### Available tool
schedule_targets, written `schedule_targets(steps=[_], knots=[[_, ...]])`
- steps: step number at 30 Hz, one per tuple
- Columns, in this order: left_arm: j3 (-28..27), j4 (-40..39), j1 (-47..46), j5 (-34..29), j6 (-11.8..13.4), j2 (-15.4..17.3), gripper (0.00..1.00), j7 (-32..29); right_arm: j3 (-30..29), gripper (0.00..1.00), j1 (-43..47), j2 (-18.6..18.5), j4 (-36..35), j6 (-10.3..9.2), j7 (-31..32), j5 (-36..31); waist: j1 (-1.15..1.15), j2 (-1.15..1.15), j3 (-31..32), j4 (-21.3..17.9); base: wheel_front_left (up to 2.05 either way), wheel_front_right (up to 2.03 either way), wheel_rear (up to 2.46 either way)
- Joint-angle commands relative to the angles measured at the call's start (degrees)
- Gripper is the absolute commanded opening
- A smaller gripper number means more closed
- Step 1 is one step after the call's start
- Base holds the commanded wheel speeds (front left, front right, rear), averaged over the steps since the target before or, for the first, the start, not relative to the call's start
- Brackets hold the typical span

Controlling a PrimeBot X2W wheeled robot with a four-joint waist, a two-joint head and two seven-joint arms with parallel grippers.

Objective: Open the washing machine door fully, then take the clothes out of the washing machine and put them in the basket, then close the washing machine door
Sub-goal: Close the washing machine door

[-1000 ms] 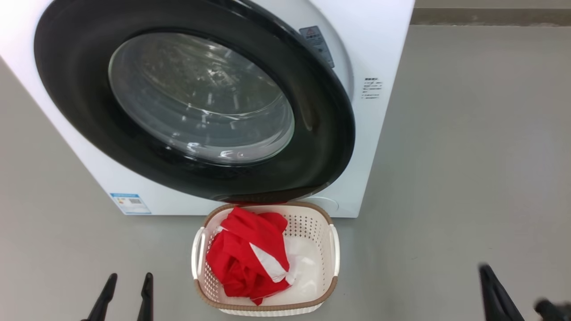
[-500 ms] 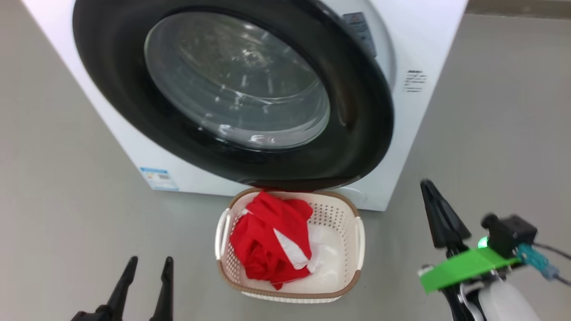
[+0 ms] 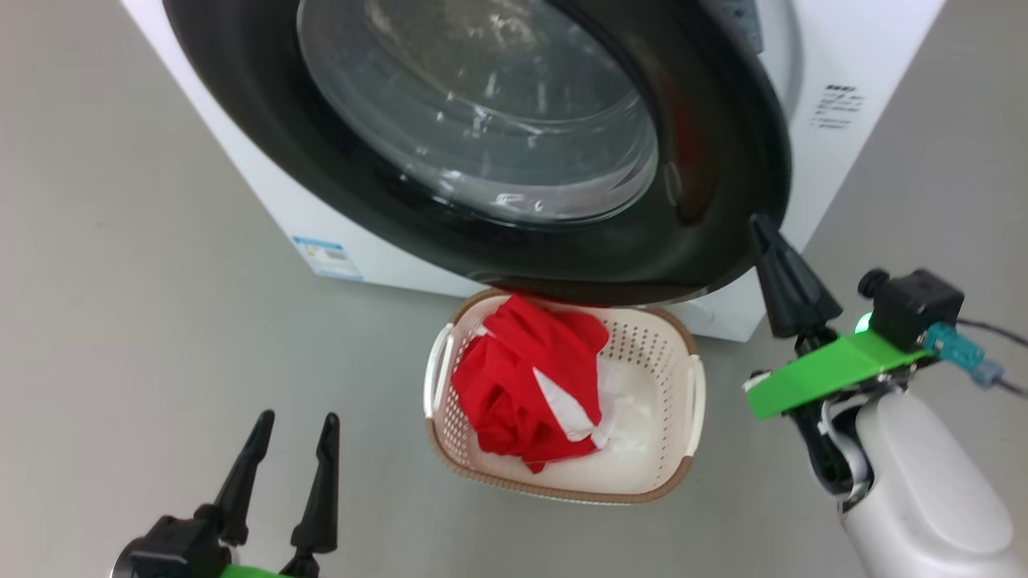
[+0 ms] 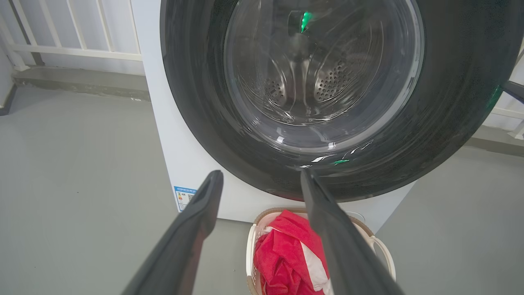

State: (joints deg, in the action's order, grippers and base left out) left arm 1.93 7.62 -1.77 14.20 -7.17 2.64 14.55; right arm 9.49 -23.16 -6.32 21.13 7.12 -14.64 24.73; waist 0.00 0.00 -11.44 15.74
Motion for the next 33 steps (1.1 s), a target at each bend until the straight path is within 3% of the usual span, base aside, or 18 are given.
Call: schedule_targets(steps=[1, 17, 33], knots=[[-1.6, -1.49, -1.86, 0.22, -0.32, 0.3, 1.0, 0.45, 0.85, 0.0, -1.94, 0.03, -0.85, 0.36, -0.36, 0.59, 0.0, 0.0, -1.72, 1.56, 0.0, 0.0, 0.0], [1.71, -2.5, -5.96, 4.45, -0.32, 0.24, 1.0, 0.45, -1.38, 0.0, -9.85, -2.18, 0.4, 0.36, -0.36, 2.11, 0.0, 0.0, -8.6, 4.9, 0.0, 0.0, 0.0], [2.66, -3.03, -8.42, 6.4, -0.32, 0.24, 1.0, 0.45, -6.05, 0.0, -17.01, -1.86, -0.81, 0.36, -0.36, 3.12, 0.0, 0.0, -12.6, 5.89, 0.0, 0.0, 0.0]])
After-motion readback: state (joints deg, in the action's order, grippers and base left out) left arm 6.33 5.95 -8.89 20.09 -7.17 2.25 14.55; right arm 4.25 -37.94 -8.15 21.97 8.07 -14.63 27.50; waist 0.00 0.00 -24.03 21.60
